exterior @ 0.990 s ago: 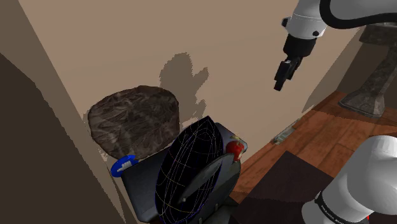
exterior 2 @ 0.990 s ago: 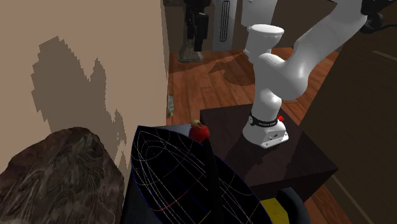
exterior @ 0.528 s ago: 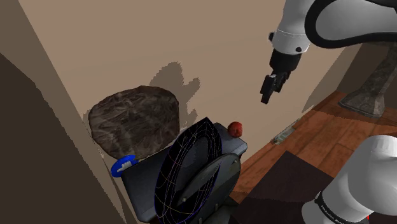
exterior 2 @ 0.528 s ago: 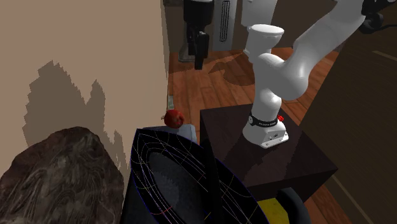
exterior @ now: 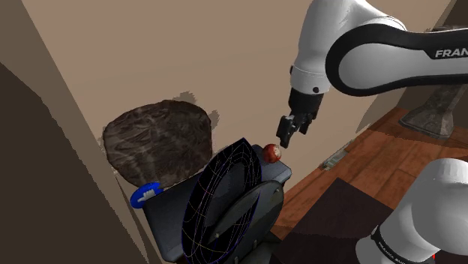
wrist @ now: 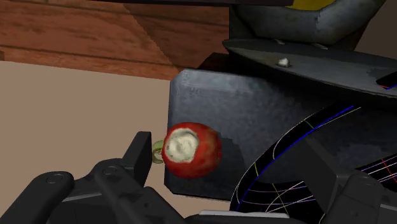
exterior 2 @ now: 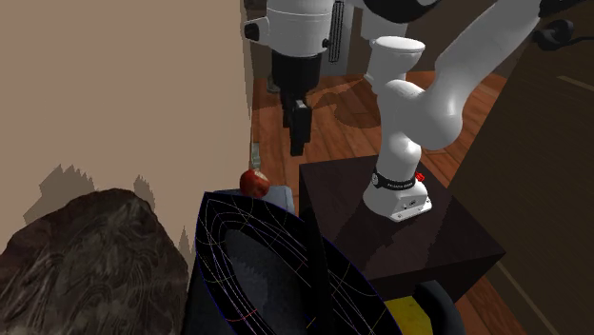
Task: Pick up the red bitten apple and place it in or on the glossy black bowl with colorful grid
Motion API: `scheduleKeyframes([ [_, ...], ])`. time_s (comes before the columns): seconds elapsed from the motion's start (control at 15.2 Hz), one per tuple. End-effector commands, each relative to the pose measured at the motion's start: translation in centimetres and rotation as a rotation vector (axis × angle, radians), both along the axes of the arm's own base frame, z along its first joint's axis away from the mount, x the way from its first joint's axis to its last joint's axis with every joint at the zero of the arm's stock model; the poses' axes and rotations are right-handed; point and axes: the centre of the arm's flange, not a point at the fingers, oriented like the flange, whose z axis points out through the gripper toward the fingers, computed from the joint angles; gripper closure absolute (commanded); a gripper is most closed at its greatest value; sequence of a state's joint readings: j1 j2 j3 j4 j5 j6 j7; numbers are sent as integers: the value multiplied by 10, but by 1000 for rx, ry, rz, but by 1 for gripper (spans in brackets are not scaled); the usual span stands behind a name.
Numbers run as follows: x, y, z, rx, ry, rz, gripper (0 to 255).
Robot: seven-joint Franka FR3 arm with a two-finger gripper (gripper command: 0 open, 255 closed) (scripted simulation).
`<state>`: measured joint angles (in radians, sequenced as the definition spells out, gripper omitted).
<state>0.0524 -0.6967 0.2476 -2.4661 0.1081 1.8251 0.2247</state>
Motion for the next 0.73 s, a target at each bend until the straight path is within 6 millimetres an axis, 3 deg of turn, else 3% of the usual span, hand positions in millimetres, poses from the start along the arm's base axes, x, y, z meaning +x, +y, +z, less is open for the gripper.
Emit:
scheduleKeyframes([
  [0.0, 5, 19, -13, 13, 3, -17, 0],
  [0.2, 11, 43, -28, 26, 8, -34, 0],
  [0.66, 12, 43, -68, 26, 8, -34, 0],
])
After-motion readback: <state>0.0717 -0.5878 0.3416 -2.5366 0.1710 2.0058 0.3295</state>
